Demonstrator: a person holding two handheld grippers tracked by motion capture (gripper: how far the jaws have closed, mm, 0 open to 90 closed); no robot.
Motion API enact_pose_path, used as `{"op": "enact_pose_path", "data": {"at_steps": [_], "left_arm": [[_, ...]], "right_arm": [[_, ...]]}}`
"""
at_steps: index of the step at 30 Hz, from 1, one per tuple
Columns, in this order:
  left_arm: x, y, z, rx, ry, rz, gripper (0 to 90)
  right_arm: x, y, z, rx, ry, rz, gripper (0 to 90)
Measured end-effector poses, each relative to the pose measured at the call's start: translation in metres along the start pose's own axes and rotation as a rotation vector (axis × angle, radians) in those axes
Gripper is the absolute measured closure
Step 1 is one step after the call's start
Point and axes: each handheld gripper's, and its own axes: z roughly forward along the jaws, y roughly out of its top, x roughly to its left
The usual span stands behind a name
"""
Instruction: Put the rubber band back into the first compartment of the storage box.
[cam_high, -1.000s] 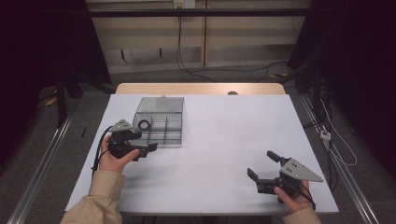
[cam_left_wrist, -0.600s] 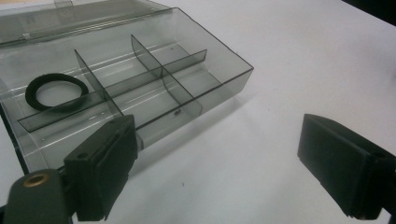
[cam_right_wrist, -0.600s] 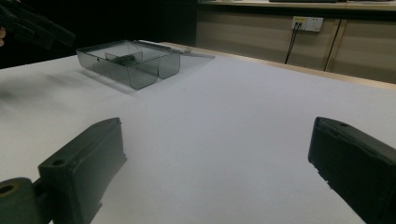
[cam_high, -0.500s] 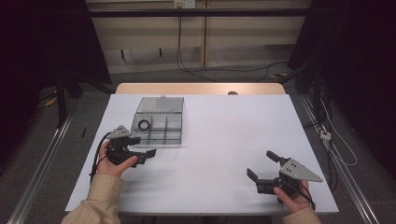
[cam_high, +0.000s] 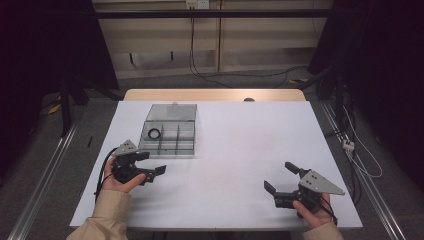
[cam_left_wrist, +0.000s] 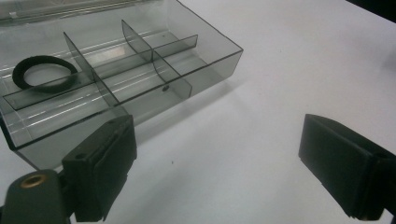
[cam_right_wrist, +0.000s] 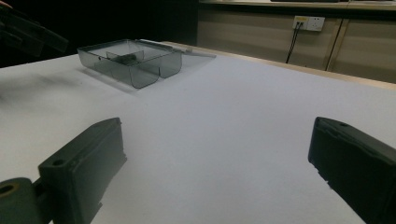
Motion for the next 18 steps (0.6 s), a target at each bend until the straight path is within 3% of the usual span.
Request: {"op": "enact_pose_path", "data": {"at_steps": [18], "left_arm": [[0.001, -0.017, -0.005, -0.003, 0.006, -0.007, 10.6]], "right_arm": [[0.001, 0.0, 0.0, 0.002, 0.011, -0.001, 3.6]]}}
